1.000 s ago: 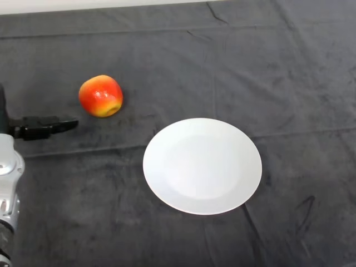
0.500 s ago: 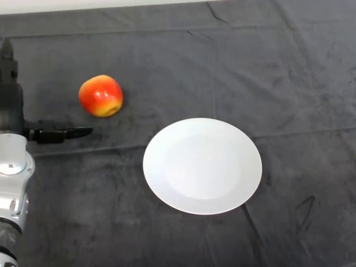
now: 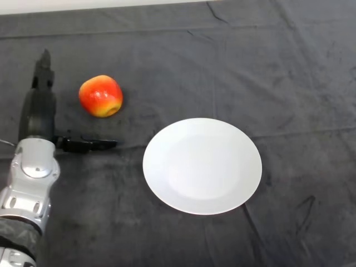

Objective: Move the apple to the plate

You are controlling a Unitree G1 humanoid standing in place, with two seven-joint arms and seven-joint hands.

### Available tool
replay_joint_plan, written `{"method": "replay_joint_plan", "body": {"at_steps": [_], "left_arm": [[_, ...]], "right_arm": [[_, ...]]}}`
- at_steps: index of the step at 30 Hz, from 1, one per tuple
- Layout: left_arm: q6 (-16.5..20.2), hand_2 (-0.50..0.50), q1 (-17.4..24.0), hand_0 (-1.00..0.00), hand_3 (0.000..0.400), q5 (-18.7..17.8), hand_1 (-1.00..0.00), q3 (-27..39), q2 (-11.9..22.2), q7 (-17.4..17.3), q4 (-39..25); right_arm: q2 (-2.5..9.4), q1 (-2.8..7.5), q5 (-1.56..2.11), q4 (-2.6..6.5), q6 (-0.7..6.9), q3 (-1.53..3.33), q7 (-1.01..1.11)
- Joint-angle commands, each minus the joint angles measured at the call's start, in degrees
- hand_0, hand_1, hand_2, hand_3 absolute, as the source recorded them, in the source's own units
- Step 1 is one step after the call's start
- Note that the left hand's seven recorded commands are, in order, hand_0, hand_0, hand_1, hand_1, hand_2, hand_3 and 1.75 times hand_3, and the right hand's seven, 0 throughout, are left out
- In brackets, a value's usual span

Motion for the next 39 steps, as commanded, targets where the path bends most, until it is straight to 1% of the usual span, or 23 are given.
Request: {"method": "replay_joint_plan", "body": {"at_steps": [1, 13, 26, 33, 39], "left_arm": [[0.0, 0.0, -4.9, 0.0, 0.0, 1.1, 0.0, -1.7, -0.3, -0.8, 3.4], [-0.7, 0.0, -9.5, 0.0, 0.0, 1.9, 0.0, -3.3, -1.5, -1.7, 9.5], [-1.7, 0.0, -13.7, 0.0, 0.0, 1.7, 0.0, -3.1, -2.0, -2.2, 15.4], [-1.3, 0.0, -15.7, 0.0, 0.0, 1.4, 0.0, -2.7, -2.5, -2.4, 18.0], [-0.9, 0.0, -17.0, 0.0, 0.0, 1.0, 0.0, -2.2, -2.1, -3.1, 19.5]], "right_arm": [[-0.34, 1.59, 0.12, 0.25, 0.66, 0.09, 0.21], [-0.33, 1.45, 0.08, 0.48, 0.65, 0.07, 0.16], [-0.32, 1.27, 0.05, 0.8, 0.59, 0.06, 0.08], [-0.31, 1.17, 0.03, 0.98, 0.54, 0.06, 0.03], [-0.31, 1.1, 0.02, 1.13, 0.5, 0.05, 0.0]]}}
